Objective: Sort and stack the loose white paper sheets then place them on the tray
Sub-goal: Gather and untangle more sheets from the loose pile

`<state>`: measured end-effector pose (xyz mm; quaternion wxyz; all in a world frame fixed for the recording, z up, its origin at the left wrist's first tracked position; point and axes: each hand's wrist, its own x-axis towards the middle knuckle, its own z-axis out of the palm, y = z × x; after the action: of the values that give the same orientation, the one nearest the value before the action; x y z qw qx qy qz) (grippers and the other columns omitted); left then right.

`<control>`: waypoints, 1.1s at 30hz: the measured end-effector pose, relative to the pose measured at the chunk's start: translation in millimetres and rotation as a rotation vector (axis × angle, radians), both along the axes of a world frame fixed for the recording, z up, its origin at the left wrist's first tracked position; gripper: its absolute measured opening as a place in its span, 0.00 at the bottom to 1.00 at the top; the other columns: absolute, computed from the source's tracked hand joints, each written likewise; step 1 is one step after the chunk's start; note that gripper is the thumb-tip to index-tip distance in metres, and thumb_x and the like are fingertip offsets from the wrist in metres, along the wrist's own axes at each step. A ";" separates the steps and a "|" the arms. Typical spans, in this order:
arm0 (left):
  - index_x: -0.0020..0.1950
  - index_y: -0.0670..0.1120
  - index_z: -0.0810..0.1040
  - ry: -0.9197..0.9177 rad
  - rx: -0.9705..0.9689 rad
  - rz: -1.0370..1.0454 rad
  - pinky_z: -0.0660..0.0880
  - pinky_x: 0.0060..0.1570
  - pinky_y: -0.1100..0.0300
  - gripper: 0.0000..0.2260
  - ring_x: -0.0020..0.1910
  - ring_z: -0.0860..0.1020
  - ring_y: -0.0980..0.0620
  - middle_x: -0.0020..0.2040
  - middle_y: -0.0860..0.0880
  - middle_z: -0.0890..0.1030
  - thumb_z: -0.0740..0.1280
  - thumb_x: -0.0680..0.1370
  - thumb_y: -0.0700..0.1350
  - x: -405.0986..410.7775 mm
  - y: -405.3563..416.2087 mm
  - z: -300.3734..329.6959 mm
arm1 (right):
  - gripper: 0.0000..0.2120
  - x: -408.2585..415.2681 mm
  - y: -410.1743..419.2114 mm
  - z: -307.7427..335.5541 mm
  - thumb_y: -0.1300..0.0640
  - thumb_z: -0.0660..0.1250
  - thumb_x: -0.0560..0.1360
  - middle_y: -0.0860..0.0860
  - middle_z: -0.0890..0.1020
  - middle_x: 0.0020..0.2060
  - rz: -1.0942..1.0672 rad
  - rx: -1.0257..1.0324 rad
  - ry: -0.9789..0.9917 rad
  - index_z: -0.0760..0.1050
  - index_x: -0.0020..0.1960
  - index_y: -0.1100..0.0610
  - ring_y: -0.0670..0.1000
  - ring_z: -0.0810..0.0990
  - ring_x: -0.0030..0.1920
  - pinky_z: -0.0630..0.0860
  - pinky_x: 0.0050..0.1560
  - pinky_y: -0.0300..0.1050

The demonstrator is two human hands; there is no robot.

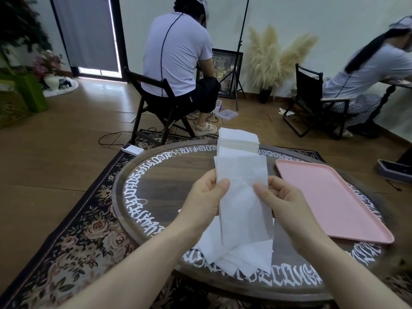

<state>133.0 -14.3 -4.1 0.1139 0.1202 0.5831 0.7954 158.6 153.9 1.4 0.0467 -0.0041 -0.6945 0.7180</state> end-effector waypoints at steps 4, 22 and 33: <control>0.58 0.47 0.79 -0.031 0.003 0.053 0.80 0.42 0.60 0.11 0.46 0.84 0.53 0.50 0.50 0.86 0.57 0.84 0.41 -1.8 0.6 -0.9 | 0.11 1.2 -4.9 0.8 0.57 0.69 0.76 0.50 0.86 0.47 -0.094 0.095 0.035 0.78 0.57 0.57 0.48 0.85 0.46 0.79 0.40 0.37; 0.46 0.53 0.82 0.478 -1.033 0.266 0.76 0.38 0.53 0.01 0.38 0.79 0.52 0.36 0.56 0.81 0.71 0.75 0.49 -37.8 -50.1 -12.0 | 0.08 -12.5 26.3 -15.6 0.64 0.72 0.74 0.43 0.80 0.29 -0.042 0.570 0.091 0.78 0.42 0.52 0.48 0.75 0.27 0.72 0.32 0.38; 0.45 0.48 0.84 0.182 -0.905 -0.013 0.76 0.42 0.55 0.03 0.37 0.79 0.54 0.38 0.52 0.84 0.72 0.73 0.41 -32.3 -53.4 -67.7 | 0.05 -7.4 32.3 -49.3 0.61 0.74 0.72 0.54 0.82 0.34 0.057 0.767 -0.079 0.79 0.44 0.54 0.48 0.80 0.32 0.79 0.41 0.60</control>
<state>100.7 -67.7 -71.8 0.1084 0.1315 0.8785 0.4462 151.2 186.2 -47.9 -0.0020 0.0051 -0.9138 0.4061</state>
